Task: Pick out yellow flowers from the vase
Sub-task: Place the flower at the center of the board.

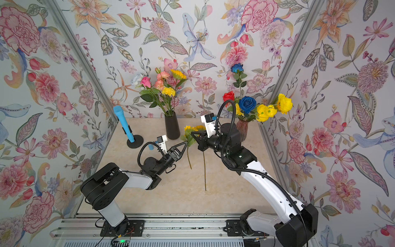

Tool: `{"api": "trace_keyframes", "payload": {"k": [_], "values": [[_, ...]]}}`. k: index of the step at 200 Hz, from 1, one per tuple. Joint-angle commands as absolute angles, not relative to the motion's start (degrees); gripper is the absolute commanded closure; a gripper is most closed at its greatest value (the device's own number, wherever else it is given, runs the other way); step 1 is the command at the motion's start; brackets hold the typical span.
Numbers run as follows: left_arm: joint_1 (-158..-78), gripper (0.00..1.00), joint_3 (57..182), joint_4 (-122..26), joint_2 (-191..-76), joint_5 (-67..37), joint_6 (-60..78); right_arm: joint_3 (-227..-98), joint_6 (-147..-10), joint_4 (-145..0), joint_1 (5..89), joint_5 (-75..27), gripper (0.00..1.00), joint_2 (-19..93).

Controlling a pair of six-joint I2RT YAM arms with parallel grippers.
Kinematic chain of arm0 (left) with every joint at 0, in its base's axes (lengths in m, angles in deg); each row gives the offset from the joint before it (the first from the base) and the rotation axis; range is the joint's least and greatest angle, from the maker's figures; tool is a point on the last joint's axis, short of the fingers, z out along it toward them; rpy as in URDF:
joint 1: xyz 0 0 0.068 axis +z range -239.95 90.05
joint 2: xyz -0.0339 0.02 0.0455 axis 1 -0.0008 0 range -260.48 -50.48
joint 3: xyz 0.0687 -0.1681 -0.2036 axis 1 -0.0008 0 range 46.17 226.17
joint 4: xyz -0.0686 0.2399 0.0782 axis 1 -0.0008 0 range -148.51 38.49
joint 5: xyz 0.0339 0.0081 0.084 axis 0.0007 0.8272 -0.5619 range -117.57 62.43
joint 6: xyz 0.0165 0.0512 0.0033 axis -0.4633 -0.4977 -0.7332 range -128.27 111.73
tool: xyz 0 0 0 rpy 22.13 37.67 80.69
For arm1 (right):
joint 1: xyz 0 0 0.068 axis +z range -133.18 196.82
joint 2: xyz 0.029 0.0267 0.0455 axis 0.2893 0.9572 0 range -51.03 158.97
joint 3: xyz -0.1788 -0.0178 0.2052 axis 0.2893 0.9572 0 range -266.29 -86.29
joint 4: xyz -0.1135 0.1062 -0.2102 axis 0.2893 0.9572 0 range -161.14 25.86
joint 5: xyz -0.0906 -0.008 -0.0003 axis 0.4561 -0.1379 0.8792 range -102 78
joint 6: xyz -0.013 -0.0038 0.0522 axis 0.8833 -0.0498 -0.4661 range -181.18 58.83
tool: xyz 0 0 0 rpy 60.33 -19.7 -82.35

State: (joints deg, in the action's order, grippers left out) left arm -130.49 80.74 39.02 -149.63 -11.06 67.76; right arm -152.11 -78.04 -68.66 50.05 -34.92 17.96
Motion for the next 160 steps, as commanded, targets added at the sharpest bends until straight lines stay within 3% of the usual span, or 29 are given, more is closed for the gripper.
{"api": "trace_keyframes", "payload": {"k": [1, 34, 85, 160], "values": [[-131.0, 0.0, 82.1, 44.1, -150.3, -7.5, 71.9, -151.5, -76.9, -70.2, 50.5, -33.7, 1.0, 17.3], [-131.0, 0.01, 82.4, 47.6, -151.9, -6.8, 75.9, -151.3, -76.6, -70.2, 50.7, -32.8, 1.0, 16.9], [-131.0, 0.23, 82.7, 50.2, -153.5, -7.3, 76.9, -151.4, -75.8, -69.6, 51.3, -32.0, 1.0, 16.3], [-130.2, 0.22, 82.5, 49.9, -151.7, -7.9, 75.8, -151.6, -74.2, -68.9, 52.7, -31.4, 1.0, 16.9]]}}
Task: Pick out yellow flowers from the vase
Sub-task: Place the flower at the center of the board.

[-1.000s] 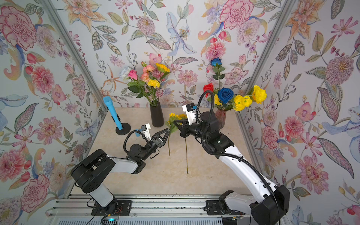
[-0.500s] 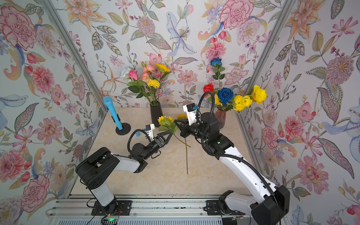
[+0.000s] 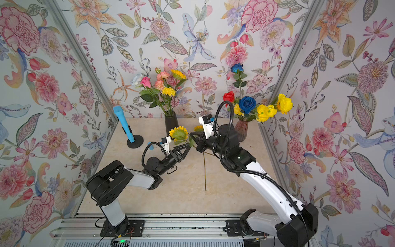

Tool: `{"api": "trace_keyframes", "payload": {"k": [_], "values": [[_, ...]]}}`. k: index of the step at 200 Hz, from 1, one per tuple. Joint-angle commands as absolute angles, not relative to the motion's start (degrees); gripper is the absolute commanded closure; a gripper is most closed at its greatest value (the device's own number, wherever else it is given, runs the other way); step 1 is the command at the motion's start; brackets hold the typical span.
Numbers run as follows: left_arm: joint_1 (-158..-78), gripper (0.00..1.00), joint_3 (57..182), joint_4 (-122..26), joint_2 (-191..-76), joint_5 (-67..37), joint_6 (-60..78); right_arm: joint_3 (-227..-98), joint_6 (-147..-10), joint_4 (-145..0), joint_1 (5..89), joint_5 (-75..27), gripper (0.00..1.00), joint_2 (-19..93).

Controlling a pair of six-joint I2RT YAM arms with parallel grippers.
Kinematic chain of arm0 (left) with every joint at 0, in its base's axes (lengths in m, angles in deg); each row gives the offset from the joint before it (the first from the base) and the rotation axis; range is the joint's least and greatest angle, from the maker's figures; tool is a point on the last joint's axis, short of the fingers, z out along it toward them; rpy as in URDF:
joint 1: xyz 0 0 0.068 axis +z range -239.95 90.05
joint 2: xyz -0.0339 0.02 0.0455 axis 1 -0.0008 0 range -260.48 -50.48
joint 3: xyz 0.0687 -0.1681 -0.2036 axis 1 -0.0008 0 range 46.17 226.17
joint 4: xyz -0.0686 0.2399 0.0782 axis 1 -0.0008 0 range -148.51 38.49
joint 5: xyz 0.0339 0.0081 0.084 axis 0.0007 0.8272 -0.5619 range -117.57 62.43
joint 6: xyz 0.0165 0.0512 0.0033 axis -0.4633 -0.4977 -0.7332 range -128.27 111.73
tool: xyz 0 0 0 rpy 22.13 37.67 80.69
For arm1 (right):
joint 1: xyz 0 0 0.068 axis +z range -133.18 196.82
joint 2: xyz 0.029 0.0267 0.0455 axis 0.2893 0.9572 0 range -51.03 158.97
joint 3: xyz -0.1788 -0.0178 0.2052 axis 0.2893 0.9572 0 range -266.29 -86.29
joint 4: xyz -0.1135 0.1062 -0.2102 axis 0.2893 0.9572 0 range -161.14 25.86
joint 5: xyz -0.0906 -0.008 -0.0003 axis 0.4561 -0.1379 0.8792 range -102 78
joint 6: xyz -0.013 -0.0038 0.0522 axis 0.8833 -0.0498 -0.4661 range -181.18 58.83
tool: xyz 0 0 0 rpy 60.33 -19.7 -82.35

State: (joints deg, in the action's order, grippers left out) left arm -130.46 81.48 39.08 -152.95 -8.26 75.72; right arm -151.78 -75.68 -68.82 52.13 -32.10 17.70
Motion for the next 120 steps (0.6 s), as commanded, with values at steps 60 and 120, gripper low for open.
{"api": "trace_keyframes", "payload": {"k": [60, 120], "values": [[-129.2, 0.31, 82.3, 49.0, -149.7, -7.9, 75.2, -151.2, -73.7, -69.1, 53.2, -31.2, 1.0, 17.2], [-128.0, 0.58, 81.9, 48.8, -149.3, -7.8, 74.6, -150.8, -73.0, -68.5, 53.5, -30.2, 1.0, 17.0]]}}
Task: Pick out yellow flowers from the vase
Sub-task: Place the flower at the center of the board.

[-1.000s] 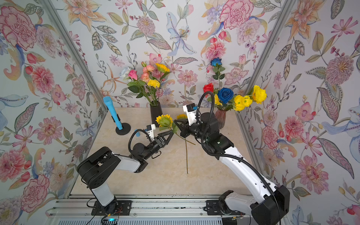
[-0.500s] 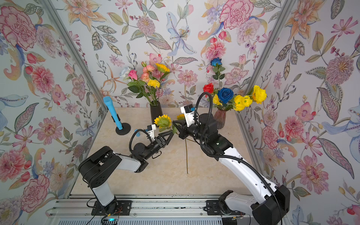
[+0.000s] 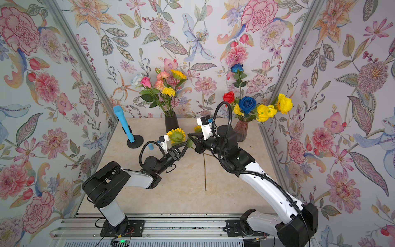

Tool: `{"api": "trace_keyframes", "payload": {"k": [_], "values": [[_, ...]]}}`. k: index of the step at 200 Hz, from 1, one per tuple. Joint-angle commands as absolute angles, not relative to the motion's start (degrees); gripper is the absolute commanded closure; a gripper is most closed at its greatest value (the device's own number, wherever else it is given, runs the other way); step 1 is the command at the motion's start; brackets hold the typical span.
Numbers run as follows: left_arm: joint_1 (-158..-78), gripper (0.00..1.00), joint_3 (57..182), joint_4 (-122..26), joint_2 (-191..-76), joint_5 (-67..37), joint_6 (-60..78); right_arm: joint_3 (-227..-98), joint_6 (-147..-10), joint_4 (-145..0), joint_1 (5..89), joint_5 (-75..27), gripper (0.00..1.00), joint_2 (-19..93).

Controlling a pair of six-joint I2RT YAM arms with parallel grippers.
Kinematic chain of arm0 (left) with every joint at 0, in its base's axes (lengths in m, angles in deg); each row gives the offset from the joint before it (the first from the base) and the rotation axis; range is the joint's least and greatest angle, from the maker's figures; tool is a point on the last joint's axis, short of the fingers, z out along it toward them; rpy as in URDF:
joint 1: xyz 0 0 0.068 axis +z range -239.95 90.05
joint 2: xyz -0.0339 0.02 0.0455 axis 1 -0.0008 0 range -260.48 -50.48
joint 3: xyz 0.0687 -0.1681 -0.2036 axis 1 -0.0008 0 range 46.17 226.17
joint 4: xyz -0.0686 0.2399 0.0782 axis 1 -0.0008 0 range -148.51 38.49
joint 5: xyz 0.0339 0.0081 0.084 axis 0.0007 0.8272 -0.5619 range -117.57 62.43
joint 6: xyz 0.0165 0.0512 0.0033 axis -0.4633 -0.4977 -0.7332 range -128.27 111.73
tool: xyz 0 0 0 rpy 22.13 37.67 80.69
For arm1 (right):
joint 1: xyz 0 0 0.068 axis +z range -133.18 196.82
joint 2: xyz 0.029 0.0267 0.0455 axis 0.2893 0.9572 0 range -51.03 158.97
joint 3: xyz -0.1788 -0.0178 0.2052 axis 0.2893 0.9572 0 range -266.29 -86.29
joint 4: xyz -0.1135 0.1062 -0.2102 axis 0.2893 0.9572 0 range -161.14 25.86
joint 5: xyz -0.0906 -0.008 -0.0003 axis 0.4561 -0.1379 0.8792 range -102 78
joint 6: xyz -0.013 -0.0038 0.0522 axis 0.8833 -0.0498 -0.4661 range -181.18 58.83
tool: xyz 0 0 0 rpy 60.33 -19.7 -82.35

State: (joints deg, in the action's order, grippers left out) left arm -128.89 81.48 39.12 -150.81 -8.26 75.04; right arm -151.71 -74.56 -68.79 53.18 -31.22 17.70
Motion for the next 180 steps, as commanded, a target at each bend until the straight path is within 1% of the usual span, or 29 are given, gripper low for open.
{"api": "trace_keyframes", "payload": {"k": [1, 15, 35, 75, 99, 123, 135, 154, 159, 170, 180], "values": [[-128.0, 0.59, 81.8, 48.8, -149.3, -7.8, 74.6, -150.8, -73.0, -68.5, 53.5, -30.1, 1.0, 16.9], [-127.7, 0.62, 81.6, 48.7, -149.2, -7.8, 74.1, -150.5, -72.9, -68.5, 53.5, -30.0, 1.0, 16.7], [-127.6, 0.64, 81.6, 48.3, -148.9, -7.8, 73.2, -150.2, -72.7, -68.3, 55.4, -30.1, 1.0, 16.9], [-127.5, 0.71, 82.1, 47.7, -148.3, -7.4, 72.1, -149.4, -72.6, -68.5, 55.9, -29.9, 1.0, 16.9], [-127.4, 0.82, 81.8, 46.2, -147.2, -7.3, 70.9, -149.3, -72.5, -68.4, 55.9, -29.7, 1.0, 16.7], [-126.9, 1.0, 81.6, 44.5, -146.0, -6.5, 69.5, -149.2, -72.3, -68.0, 56.1, -29.3, 1.0, 16.6], [-126.8, 1.0, 81.2, 43.5, -145.3, -6.4, 68.5, -149.1, -72.2, -67.8, 56.2, -29.1, 1.0, 16.7], [-126.5, 1.0, 80.9, 41.6, -144.1, -5.8, 67.0, -148.9, -72.0, -67.5, 56.3, -29.0, 0.9, 17.0], [-126.4, 1.0, 80.8, 41.2, -143.9, -5.4, 66.7, -148.8, -71.9, -67.5, 56.3, -29.0, 0.86, 17.0], [-126.4, 1.0, 80.7, 40.6, -143.4, -4.9, 66.0, -148.5, -71.7, -67.4, 56.3, -29.0, 0.66, 16.9], [-126.2, 1.0, 80.4, 39.8, -142.8, -4.5, 65.4, -148.3, -71.4, -67.1, 56.3, -28.7, 0.51, 16.6]]}}
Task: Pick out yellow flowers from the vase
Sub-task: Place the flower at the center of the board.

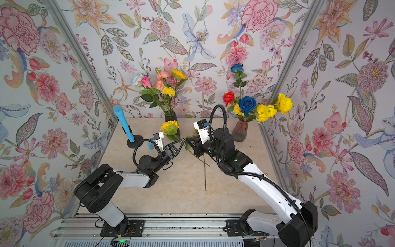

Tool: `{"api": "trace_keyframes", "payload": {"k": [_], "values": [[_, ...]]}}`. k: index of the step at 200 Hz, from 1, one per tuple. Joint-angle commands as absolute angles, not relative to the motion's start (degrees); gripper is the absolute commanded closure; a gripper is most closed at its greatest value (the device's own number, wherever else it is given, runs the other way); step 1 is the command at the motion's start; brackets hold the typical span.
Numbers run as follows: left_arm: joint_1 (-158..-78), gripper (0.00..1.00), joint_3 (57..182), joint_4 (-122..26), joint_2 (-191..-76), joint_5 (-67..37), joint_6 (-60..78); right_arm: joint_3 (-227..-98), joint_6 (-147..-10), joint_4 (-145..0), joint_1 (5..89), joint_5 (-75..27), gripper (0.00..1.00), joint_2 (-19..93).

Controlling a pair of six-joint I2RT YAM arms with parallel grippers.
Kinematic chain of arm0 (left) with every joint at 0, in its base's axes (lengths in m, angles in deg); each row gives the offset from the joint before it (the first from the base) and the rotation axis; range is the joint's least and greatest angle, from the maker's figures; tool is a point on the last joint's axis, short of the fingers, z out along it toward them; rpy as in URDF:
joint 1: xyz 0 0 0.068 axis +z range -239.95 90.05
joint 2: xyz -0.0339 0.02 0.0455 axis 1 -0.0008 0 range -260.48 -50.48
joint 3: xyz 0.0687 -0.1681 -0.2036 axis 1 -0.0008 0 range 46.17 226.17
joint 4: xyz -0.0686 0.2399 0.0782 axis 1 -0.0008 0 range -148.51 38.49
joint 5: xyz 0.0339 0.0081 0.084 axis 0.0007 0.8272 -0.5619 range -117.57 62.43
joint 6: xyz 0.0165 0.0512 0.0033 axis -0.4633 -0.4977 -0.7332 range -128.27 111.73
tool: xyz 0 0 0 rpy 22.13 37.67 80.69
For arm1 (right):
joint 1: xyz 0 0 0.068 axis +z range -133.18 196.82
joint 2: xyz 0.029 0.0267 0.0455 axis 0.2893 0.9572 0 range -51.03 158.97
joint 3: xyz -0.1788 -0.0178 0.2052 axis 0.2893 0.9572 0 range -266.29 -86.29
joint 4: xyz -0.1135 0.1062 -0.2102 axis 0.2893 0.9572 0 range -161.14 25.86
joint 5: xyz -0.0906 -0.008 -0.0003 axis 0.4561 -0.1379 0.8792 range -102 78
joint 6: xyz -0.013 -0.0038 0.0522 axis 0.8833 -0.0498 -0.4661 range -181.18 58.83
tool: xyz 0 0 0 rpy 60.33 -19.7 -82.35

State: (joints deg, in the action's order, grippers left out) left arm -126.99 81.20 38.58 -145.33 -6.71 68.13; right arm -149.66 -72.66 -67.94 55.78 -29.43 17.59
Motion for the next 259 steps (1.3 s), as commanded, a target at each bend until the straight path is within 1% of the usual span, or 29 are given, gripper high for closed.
{"api": "trace_keyframes", "payload": {"k": [1, 6, 11, 25, 31, 34, 54, 88, 117, 145, 202, 237, 259], "values": [[-126.1, 1.0, 80.4, 39.7, -142.7, -4.4, 65.4, -148.2, -71.4, -67.1, 56.3, -28.7, 0.49, 16.5], [-126.0, 1.0, 80.1, 39.3, -142.3, -4.4, 65.0, -148.1, -71.1, -66.8, 56.3, -28.5, 0.41, 16.2], [-125.8, 1.0, 79.9, 38.6, -141.9, -4.3, 64.5, -147.9, -70.8, -66.4, 56.3, -28.1, 0.35, 15.9], [-125.4, 1.0, 79.0, 36.3, -140.6, -4.0, 62.7, -147.3, -70.1, -65.5, 56.3, -27.1, 0.26, 14.6], [-125.2, 1.0, 78.9, 34.8, -140.6, -3.9, 61.9, -147.1, -69.8, -65.1, 56.3, -26.9, 0.23, 14.1], [-125.1, 1.0, 78.8, 34.1, -138.7, -3.9, 61.4, -146.9, -69.6, -64.8, 56.3, -26.8, 0.23, 13.9], [-124.7, 1.0, 78.7, 29.0, -136.2, -3.7, 58.3, -145.9, -68.2, -63.1, 56.4, -27.2, 0.21, 12.8], [-123.8, 1.0, 79.3, 19.8, -133.2, -4.0, 53.3, -143.2, -67.7, -63.0, 57.1, -28.4, 0.25, 11.6], [-123.4, 1.0, 80.4, 15.5, -132.0, -3.4, 51.9, -142.2, -67.4, -62.8, 58.4, -27.7, 0.29, 12.6], [-123.4, 1.0, 80.5, 14.6, -131.3, -3.2, 52.1, -141.6, -67.2, -63.5, 60.0, -26.3, 0.33, 14.4], [-122.5, 1.0, 80.1, 13.4, -130.7, -2.6, 52.5, -139.4, -67.6, -65.5, 61.4, -24.2, 0.35, 17.5], [-122.4, 1.0, 80.0, 13.8, -130.6, -2.2, 52.9, -138.4, -68.4, -67.9, 61.9, -24.0, 0.41, 19.7], [-122.3, 1.0, 79.9, 14.1, -130.5, -2.0, 53.3, -139.1, -68.5, -68.5, 62.1, -23.5, 0.47, 21.8]]}}
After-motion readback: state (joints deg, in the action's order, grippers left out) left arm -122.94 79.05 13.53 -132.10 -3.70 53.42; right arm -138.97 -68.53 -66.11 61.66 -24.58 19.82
